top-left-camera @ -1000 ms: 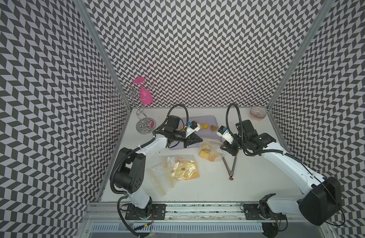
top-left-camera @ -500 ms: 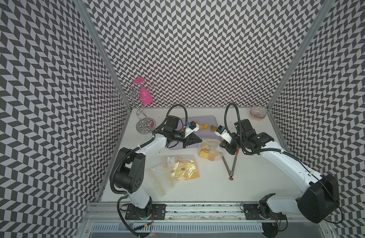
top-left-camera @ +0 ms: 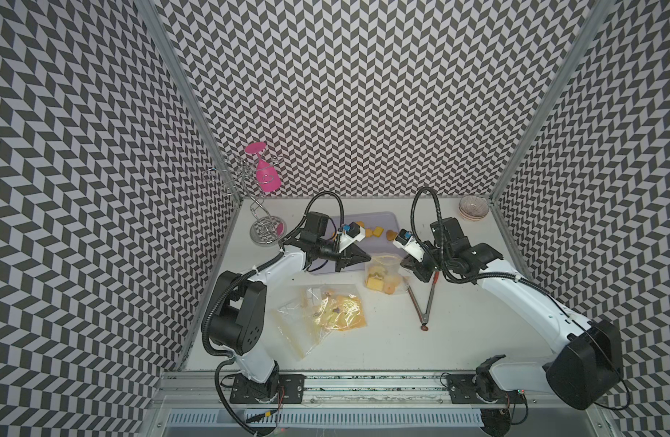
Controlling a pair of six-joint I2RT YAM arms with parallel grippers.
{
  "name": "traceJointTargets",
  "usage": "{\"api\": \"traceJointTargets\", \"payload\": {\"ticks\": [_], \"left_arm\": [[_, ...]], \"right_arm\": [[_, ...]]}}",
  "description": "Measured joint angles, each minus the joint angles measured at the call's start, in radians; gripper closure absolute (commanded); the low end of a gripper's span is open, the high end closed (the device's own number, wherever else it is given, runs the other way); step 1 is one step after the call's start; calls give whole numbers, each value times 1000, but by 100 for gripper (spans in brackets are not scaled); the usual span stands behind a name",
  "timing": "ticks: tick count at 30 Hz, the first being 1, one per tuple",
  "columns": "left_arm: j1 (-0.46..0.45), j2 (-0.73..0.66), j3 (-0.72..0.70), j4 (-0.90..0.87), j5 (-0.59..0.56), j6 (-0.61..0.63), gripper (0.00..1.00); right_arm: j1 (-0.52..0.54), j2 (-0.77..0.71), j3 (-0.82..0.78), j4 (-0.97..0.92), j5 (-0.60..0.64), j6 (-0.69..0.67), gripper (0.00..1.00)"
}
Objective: Put the cookies into a resealable bag to prevent moisture
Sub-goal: Close the ziploc bag at the center of the board.
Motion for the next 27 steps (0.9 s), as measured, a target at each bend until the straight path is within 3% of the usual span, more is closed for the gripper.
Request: {"api": "traceJointTargets", "payload": {"ticks": [1, 3, 4, 6, 8, 10, 12, 13, 14, 16, 17, 18, 20, 21, 23, 24, 26, 27], "left_arm": [[0, 0, 0, -1, 0, 0, 100], [0, 0, 0, -2, 0, 0, 100], [0, 0, 0, -2, 0, 0, 100], [0, 0, 0, -3, 1, 0, 100], [0, 0, 0, -5, 3, 0, 100], [0, 0, 0, -5, 3, 0, 100], [0, 0, 0, -5, 4, 0, 100], [0, 0, 0, -5, 6, 0, 100], [0, 0, 0, -5, 7, 0, 100], [0, 0, 0, -5, 8, 0, 100], [0, 0, 0, -5, 8, 0, 100], [0, 0, 0, -5, 9, 0, 100], [0, 0, 0, -5, 11, 0, 100], [0, 0, 0, -5, 11, 0, 100], [0, 0, 0, -6, 13, 0, 100], [0, 0, 0, -6, 13, 0, 100], [0, 1, 0, -5, 14, 0, 100], [0, 1, 0, -6, 13, 0, 100]], "right_arm": [[0, 0, 0, 0, 0, 2, 76], [2, 0, 0, 3, 0, -5, 74], [2, 0, 0, 6, -1, -8, 76], [3, 0, 0, 8, -2, -9, 100], [3, 0, 0, 8, 0, -17, 100], [3, 1, 0, 10, 0, -18, 76], [4, 2, 0, 16, 0, -24, 74], [6, 4, 0, 22, 0, -25, 81], [8, 6, 0, 26, 0, -26, 95], [10, 11, 0, 31, 1, -27, 100], [10, 13, 0, 32, 2, -31, 94], [11, 14, 0, 33, 3, -32, 79], [13, 18, 0, 40, 5, -37, 75], [15, 18, 0, 44, 5, -38, 78], [20, 18, 0, 53, 4, -40, 97], [22, 18, 0, 55, 5, -40, 98], [27, 19, 0, 61, 6, -43, 77], [28, 19, 0, 63, 7, -43, 77]]}}
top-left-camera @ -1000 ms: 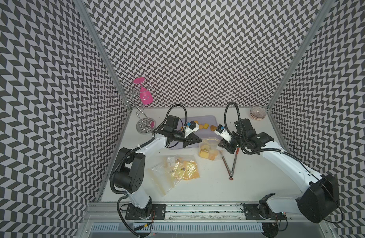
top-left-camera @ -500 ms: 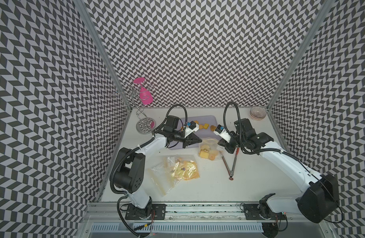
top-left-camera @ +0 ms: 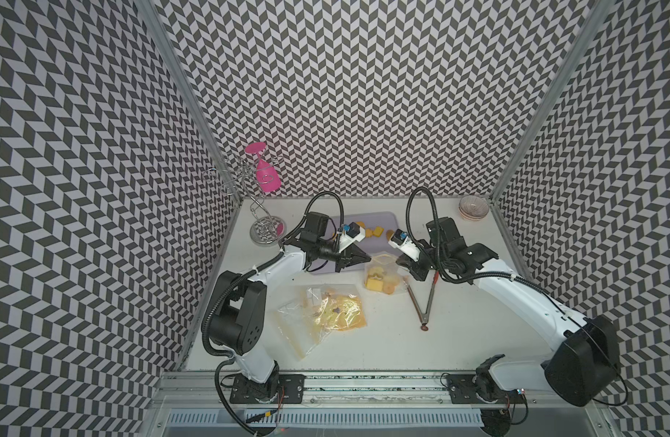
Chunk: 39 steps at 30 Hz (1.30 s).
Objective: Put the cookies into a resealable bag to prevent moisture
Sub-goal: Close the ziploc bag at the center of the board.
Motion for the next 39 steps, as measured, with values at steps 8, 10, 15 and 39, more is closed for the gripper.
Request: {"api": "traceJointTargets", "payload": {"ticks": [8, 10, 15, 39], "left_arm": [[0, 0, 0, 0, 0, 0, 100], [0, 1, 0, 0, 0, 0, 100], [0, 1, 0, -1, 0, 0, 100], [0, 5, 13, -8, 0, 4, 100]], "right_arm": [[7, 0, 0, 27, 7, -10, 73], [9, 1, 0, 36, 8, -13, 72], [14, 20, 0, 42, 13, -22, 100], [26, 67, -2, 72, 6, -37, 84]]}}
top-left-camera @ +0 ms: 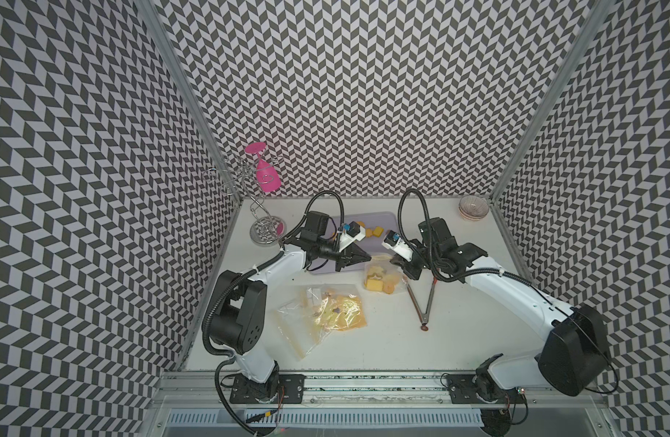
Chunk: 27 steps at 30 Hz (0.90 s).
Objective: Put the cookies into a resealable bag to prevent moisture
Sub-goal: Close the ziploc bag at the center of the board.
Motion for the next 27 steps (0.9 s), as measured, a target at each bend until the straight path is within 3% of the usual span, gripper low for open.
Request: {"api": "traceJointTargets", "payload": {"ticks": [1, 2, 4, 5, 7, 8, 10, 11, 12, 13, 14, 16, 17, 19, 20, 23, 24, 26, 27], "left_arm": [[0, 0, 0, 0, 0, 0, 100], [0, 0, 0, 0, 0, 0, 100], [0, 1, 0, -1, 0, 0, 100], [0, 1, 0, 0, 0, 0, 100], [1, 2, 0, -1, 0, 0, 100], [2, 2, 0, 0, 0, 0, 100], [2, 2, 0, 0, 0, 0, 100], [2, 2, 0, 0, 0, 0, 100], [2, 3, 0, 0, 0, 0, 100], [2, 3, 0, 0, 1, 0, 100], [2, 3, 0, 0, 0, 0, 100], [2, 3, 0, -1, 1, 0, 100], [2, 4, 0, 0, 1, 0, 100], [2, 4, 0, 0, 1, 0, 100], [2, 4, 1, -1, 1, 0, 100], [2, 5, 2, 0, 1, 0, 100], [2, 6, 2, -1, 1, 0, 100], [2, 6, 3, 0, 3, 0, 100], [2, 6, 3, 0, 3, 0, 100]], "right_arm": [[1, 5, 1, 0, -2, 2, 78], [1, 7, 2, 0, -3, -1, 82], [5, 12, 2, 1, -8, -3, 99], [6, 12, 2, 0, -10, -2, 100], [8, 13, 3, -2, -13, -4, 80], [8, 13, 4, -2, -14, -5, 79], [8, 13, 5, 0, -16, -2, 97], [10, 13, 6, 2, -19, -8, 99], [10, 13, 6, 1, -21, -4, 94], [10, 13, 6, 1, -21, -6, 82], [10, 13, 7, 0, -22, -4, 79], [10, 13, 10, 3, -26, -6, 97], [11, 13, 11, 5, -28, -10, 98], [11, 17, 19, 2, -29, -8, 78], [11, 22, 24, 0, -29, -7, 75], [12, 31, 36, 7, -36, -11, 100], [13, 31, 39, 6, -36, -1, 99], [13, 35, 44, 4, -40, -10, 79], [14, 39, 47, 4, -40, -7, 82]]}}
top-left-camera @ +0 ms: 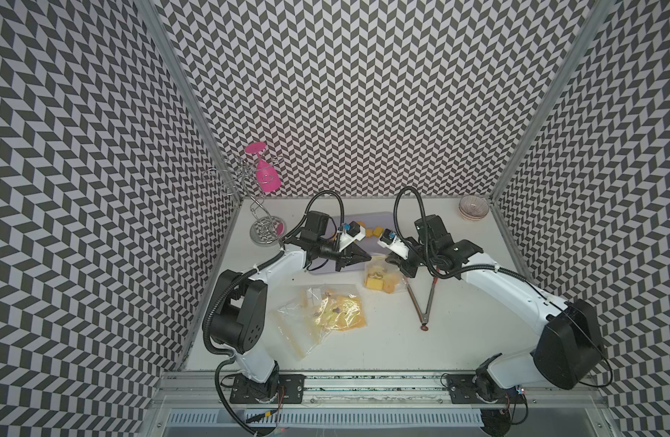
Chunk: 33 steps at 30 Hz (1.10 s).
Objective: Put the cookies into a resealable bag to prevent moisture
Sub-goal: Close the ziploc bag at the center of the board.
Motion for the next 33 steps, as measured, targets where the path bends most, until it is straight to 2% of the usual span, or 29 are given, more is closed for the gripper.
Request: {"api": "traceJointTargets", "payload": {"ticks": [1, 2, 3, 5, 6, 7, 9, 10, 11, 12, 13, 15, 16, 17, 18, 19, 21, 22, 23, 24, 25, 26, 27, 28, 29, 30, 31, 33], "left_arm": [[0, 0, 0, 0, 0, 0, 100], [0, 0, 0, 0, 0, 0, 100], [-1, 0, 0, 0, 0, 0, 100], [-1, 0, 0, -1, 0, 0, 100], [-1, 1, 0, -1, 0, 0, 100], [-1, 1, 0, -1, 0, 0, 100], [-1, 1, 0, -1, 0, 0, 100], [-1, 1, 0, -1, 0, 0, 100], [-1, 1, 0, -1, 1, 0, 100], [0, 1, 0, -1, 1, 0, 100], [0, 1, 0, -1, 0, 0, 100], [-1, 1, 0, -1, 1, 0, 100], [-1, 1, 0, -1, 1, 0, 100], [-1, 1, 0, -2, 1, 0, 100], [-1, 1, 0, -2, 1, 0, 100], [0, 1, 0, -2, 0, 0, 100], [-1, 1, 0, -2, 1, 0, 100], [-2, 1, 0, -2, 1, 0, 100], [-3, 1, 0, -2, 1, 1, 100], [-2, 1, 0, -2, 0, 1, 100], [-2, 1, 0, -3, 0, 1, 100], [-2, 1, 0, -3, 0, 1, 100], [-3, 1, 0, -3, 1, 1, 100], [-3, 1, 0, -3, 1, 1, 100], [-3, 1, 0, -3, 1, 1, 100], [-3, 1, 0, -3, 1, 1, 100], [-3, 1, 0, -3, 1, 2, 100], [-4, 1, 0, -3, 1, 3, 100]], "right_arm": [[0, 3, 1, 2, 0, -1, 94], [2, 6, 2, 3, -1, -7, 99], [4, 8, 2, 3, -2, -3, 97], [6, 11, 2, 2, -4, -8, 74], [6, 13, 4, 2, -9, -8, 72], [8, 16, 6, 2, -11, -7, 74], [13, 21, 14, 3, -15, -9, 97], [15, 23, 17, 3, -16, -8, 99], [18, 27, 22, 0, -15, -4, 97], [18, 31, 27, -2, -15, -7, 84], [19, 35, 30, -2, -15, -6, 80], [21, 39, 32, 3, -18, -11, 100], [23, 39, 32, 3, -17, -8, 100], [24, 39, 32, 2, -18, -9, 98], [25, 40, 32, 1, -18, -5, 84], [25, 40, 32, 3, -21, -6, 79], [27, 41, 32, 9, -26, -10, 98], [29, 43, 33, 11, -27, -4, 100], [29, 43, 34, 9, -27, -3, 95], [29, 45, 35, 10, -28, -3, 83], [29, 45, 35, 10, -30, -2, 81], [30, 45, 35, 12, -33, -3, 92], [31, 45, 35, 16, -35, -6, 99], [33, 45, 37, 18, -37, 1, 100], [33, 45, 38, 17, -41, -2, 97], [33, 47, 40, 17, -42, 0, 86], [33, 50, 42, 17, -42, 2, 83], [34, 52, 43, 24, -47, -1, 100]]}}
